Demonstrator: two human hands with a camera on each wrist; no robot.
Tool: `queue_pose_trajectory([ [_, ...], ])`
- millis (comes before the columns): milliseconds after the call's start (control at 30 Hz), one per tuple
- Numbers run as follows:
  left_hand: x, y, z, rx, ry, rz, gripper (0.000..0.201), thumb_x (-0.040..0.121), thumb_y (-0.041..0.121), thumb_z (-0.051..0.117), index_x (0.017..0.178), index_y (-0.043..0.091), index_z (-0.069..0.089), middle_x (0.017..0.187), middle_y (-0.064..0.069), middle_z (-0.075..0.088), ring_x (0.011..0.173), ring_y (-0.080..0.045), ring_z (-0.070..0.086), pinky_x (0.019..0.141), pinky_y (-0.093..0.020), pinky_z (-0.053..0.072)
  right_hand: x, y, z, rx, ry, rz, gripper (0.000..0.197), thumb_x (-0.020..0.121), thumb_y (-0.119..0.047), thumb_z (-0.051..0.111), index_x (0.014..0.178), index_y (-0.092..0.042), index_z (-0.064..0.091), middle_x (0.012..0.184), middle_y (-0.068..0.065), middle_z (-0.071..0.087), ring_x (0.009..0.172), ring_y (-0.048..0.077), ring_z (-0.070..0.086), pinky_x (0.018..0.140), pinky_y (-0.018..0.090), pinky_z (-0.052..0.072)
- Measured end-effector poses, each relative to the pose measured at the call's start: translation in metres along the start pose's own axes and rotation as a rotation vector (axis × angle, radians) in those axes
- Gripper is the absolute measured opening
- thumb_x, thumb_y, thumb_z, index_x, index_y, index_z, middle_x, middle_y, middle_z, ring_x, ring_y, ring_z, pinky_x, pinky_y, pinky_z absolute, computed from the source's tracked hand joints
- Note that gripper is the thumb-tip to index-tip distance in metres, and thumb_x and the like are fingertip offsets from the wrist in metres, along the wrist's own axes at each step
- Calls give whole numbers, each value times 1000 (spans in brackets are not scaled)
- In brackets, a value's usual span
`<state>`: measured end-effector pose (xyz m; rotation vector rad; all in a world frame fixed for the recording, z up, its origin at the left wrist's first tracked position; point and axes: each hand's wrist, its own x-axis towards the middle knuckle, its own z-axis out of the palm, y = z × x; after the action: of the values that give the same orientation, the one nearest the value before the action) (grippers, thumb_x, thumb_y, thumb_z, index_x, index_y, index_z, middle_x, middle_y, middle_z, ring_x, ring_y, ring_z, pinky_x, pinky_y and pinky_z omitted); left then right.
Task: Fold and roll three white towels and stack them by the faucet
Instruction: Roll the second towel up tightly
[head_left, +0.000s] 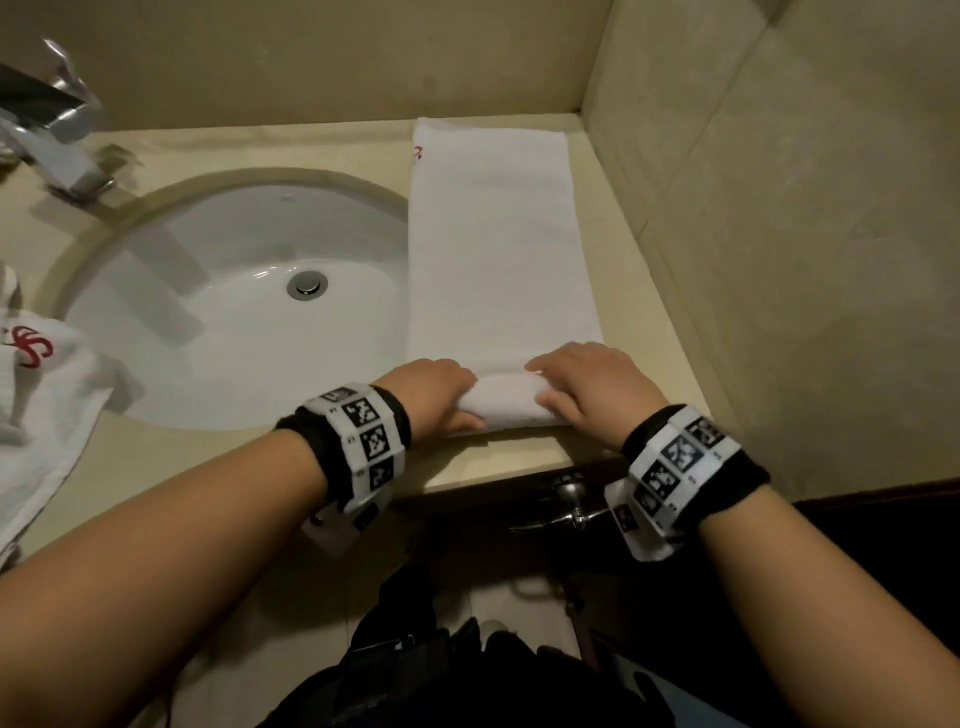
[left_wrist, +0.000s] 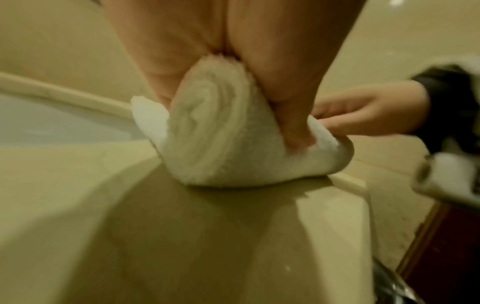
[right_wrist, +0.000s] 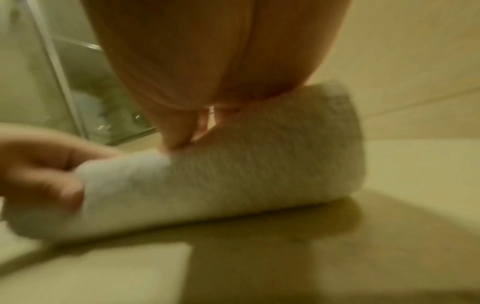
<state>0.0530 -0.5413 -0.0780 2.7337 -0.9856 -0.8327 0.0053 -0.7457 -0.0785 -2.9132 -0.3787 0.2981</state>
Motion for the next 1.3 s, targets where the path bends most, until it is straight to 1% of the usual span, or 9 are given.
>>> queue_pose_trajectory([
  [167,2,-3,-7,-22,-44,19,49,85,49,50,119,13,50,120,-8,56,106,-25,53,94,-37,42,-10,-8,12,-35,98,-73,39,87,-31,55,123,-19,54,112,9,63,99,31,57,83,37,39],
  [367,-4,-4,9,244,135,30,68,82,57,48,134,16,32,130,-9,44,115,-27,45,96,-37,39,24,-2,0,101,-262,29,42,94,-38,37,135,-30,41,131,4,54,116,24,49,93,34,36],
  [500,12,-14,-8,42,-14,16,53,86,52,47,123,15,46,125,-8,52,112,-25,49,96,-36,39,4,-7,7,-110,43,12,58,79,-49,59,128,-21,48,119,10,54,110,30,48,91,40,33],
  [600,20,-19,-17,28,-75,39,50,86,54,46,115,13,50,121,-9,55,107,-26,52,95,-39,42,-6,-9,14,-34,180,-70,50,69,-33,75,110,-8,62,101,17,63,92,36,60,80,42,45],
  [767,23,-21,-16,288,166,154,74,75,67,48,125,13,42,124,-9,48,110,-27,48,94,-38,41,33,6,-11,152,-137,113,34,88,-38,52,115,-19,58,115,7,61,105,26,54,80,29,35],
  [867,34,-28,-22,125,84,115,60,78,57,55,118,13,48,118,-9,53,106,-26,51,92,-37,42,52,9,-21,97,-233,123,34,90,-46,44,105,-21,59,109,5,62,96,23,54,74,29,33],
  [1033,58,-42,-43,-76,-122,101,54,77,60,55,105,14,55,107,-6,61,98,-26,57,88,-37,45,41,4,-5,-151,20,17,52,82,-51,54,120,-16,53,116,8,57,104,29,51,81,36,35],
  [1200,60,-46,-40,298,237,173,64,80,66,37,119,15,46,112,-8,55,100,-28,52,83,-38,41,73,13,-13,165,-224,243,41,88,-51,42,112,-20,55,116,5,61,103,24,54,81,32,37],
  [1300,65,-53,-37,274,213,180,65,82,66,34,121,15,45,115,-8,56,101,-27,53,84,-37,41,83,14,-15,132,-217,255,44,86,-54,42,112,-21,53,115,4,59,102,24,53,78,31,35],
])
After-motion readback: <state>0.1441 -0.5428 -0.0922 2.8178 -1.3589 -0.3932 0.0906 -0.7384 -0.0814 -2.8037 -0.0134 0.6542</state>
